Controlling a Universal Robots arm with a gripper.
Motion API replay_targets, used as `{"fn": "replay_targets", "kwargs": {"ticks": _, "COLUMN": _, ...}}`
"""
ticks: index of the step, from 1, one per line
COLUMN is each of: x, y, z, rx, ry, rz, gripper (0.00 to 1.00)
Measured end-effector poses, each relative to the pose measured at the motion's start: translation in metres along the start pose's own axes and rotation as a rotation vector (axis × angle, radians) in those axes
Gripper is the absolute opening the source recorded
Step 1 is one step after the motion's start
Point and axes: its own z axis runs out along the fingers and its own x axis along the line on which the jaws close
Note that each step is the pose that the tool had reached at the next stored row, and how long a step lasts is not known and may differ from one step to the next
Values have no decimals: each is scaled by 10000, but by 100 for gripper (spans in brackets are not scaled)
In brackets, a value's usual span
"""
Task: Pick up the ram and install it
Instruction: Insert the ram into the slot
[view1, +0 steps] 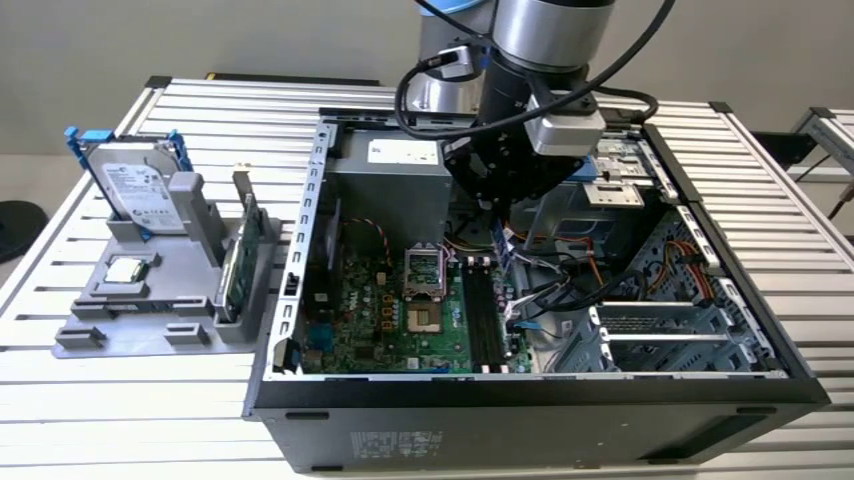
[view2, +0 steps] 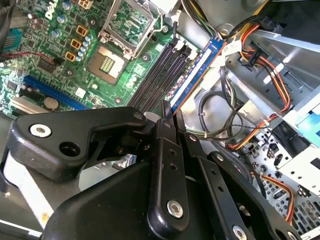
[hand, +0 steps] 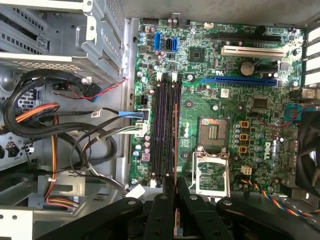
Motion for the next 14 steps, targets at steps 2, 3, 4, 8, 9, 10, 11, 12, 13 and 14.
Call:
{"fn": "replay_targets", "kwargs": {"ticks": 2, "x": 0, "y": 0, "z": 0, "rx": 0, "ry": 0, "rz": 2, "gripper": 0}}
{"fn": "replay_targets", "kwargs": {"ticks": 3, "x": 0, "y": 0, "z": 0, "rx": 0, "ry": 0, "rz": 2, "gripper": 0}}
{"fn": "replay_targets", "kwargs": {"ticks": 4, "x": 0, "y": 0, "z": 0, "rx": -1, "ry": -1, "rz": 2, "gripper": 0}}
{"fn": "replay_targets", "kwargs": {"ticks": 8, "x": 0, "y": -1, "z": 10, "rx": -1, "ry": -1, "rz": 14, "gripper": 0}}
{"fn": "replay_targets", "kwargs": {"ticks": 9, "x": 1, "y": -2, "z": 14, "rx": 0, "ry": -1, "rz": 25, "gripper": 0}}
{"fn": "replay_targets", "kwargs": {"ticks": 10, "x": 0, "y": -2, "z": 16, "rx": 0, "ry": -2, "rz": 41, "gripper": 0}}
{"fn": "replay_targets", "kwargs": {"ticks": 11, "x": 0, "y": -2, "z": 18, "rx": 1, "ry": -2, "rz": 58, "gripper": 0}}
{"fn": "replay_targets", "kwargs": {"ticks": 12, "x": 0, "y": -2, "z": 20, "rx": 0, "ry": -3, "rz": 72, "gripper": 0}}
{"fn": "replay_targets", "kwargs": {"ticks": 13, "x": 1, "y": -3, "z": 21, "rx": 0, "ry": -3, "rz": 84, "gripper": 0}}
{"fn": "replay_targets", "kwargs": {"ticks": 14, "x": 1, "y": -3, "z": 23, "rx": 1, "ry": -3, "rz": 96, "gripper": 0}}
